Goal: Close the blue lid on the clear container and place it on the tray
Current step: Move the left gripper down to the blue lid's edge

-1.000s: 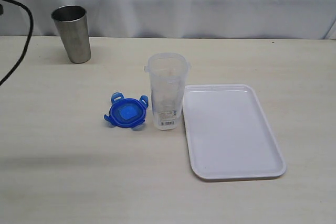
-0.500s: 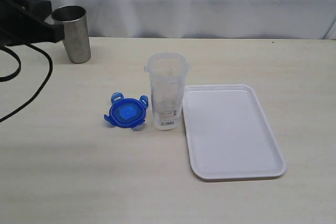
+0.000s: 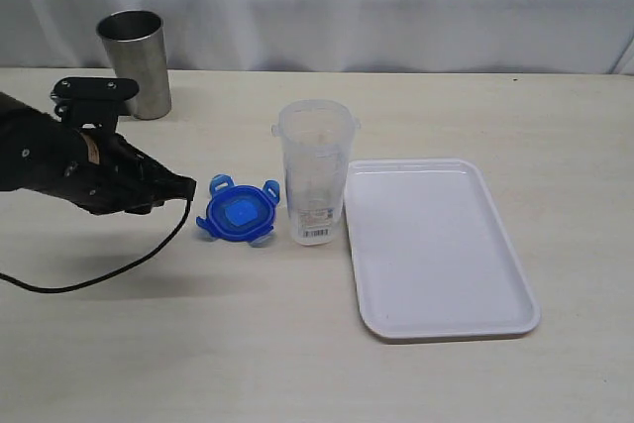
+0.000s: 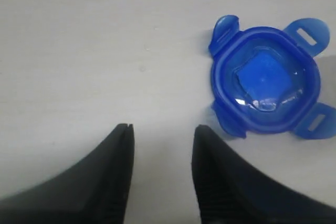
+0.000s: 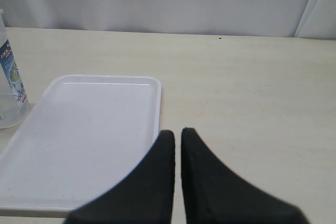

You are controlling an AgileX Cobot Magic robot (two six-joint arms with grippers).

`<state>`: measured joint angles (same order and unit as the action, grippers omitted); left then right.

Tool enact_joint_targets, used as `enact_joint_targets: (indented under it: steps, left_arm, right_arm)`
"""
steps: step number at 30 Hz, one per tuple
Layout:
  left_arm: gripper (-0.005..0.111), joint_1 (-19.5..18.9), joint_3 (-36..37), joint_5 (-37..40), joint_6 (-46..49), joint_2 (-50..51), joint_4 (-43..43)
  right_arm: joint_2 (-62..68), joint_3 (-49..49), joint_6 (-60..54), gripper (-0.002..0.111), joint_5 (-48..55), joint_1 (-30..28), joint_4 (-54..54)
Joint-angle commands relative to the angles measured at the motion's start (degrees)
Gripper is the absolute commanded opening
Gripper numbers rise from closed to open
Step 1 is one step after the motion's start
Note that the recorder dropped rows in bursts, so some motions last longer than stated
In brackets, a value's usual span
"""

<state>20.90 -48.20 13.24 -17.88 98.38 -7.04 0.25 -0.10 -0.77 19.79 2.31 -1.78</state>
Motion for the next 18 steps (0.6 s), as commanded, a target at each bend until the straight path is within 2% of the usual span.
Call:
enact_joint_targets:
  steps: [1, 4, 5, 8, 14, 18]
  left_arm:
    - [0.036, 0.49, -3.27, 6.33, 16.64, 0.05, 18.71]
    - [0.036, 0.49, -4.97, 11.53, 28.59, 0.09, 33.59]
    - [0.036, 0.49, -4.97, 11.65, 29.80, 0.09, 35.60]
    - [0.037, 0.49, -4.55, 10.93, 29.57, 1.26, 40.69]
    - [0.037, 0.49, -0.51, 2.22, 29.46, 5.89, 51.93]
    - [0.037, 0.49, 0.07, -0.48, 29.64, 9.15, 61.44]
  right_arm:
    - [-0.25, 0.10, 0.06, 0.005, -0.11, -0.24, 0.04]
    - [-0.25, 0.10, 0.06, 0.005, -0.11, -0.24, 0.04]
    - [-0.25, 0.10, 0.06, 0.005, -0.11, -0.24, 0.04]
    - [-0.25, 0.10, 0.06, 0.005, -0.11, -0.24, 0.04]
    - [-0.25, 0.10, 0.06, 0.005, -0.11, -0.24, 0.04]
    - [-0.25, 0.10, 0.06, 0.005, -0.11, -0.24, 0.04]
